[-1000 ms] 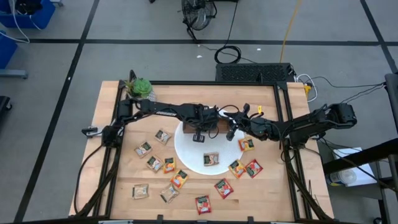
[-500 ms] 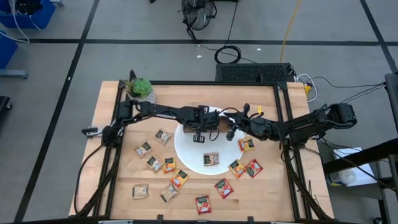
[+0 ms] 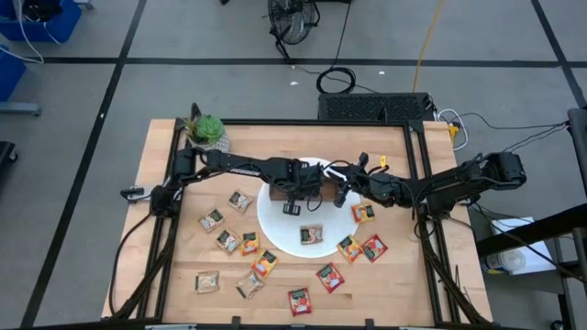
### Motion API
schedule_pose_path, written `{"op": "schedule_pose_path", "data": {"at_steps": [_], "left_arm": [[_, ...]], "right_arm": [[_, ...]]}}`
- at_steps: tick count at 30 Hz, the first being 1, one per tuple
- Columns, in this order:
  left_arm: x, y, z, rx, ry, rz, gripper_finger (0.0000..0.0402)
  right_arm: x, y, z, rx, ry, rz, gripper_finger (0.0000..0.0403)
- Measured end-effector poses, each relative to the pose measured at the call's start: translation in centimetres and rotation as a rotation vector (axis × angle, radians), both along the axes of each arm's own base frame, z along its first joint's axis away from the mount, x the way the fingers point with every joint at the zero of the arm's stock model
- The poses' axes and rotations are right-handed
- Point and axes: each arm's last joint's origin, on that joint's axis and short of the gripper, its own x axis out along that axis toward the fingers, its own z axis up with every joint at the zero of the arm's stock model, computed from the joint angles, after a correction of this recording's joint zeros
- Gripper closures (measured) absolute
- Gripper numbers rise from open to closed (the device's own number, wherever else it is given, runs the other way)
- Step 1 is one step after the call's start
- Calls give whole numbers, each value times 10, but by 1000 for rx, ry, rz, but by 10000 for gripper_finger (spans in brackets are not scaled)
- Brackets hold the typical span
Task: Pick & Place Tea
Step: Put the red tea bag into the middle section of the wooden organizer
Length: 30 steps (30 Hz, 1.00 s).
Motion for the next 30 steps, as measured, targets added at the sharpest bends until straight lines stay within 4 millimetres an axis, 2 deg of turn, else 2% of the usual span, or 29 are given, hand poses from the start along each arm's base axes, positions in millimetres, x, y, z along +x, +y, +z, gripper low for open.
{"op": "schedule_pose_path", "data": {"at_steps": [9,17,24,30], "left_arm": [[-3,-2,-3,-64,14,-2,391],[3,1,-2,-49,-55,27,393],[6,2,-13,-48,-39,40,398],[5,0,-12,-9,-29,49,372]], "right_arm": [[0,0,0,6,-4,-1,339],[0,0,0,6,-5,-1,339],[0,0,0,6,-2,-1,339],[0,0,0,6,0,-1,339]]}}
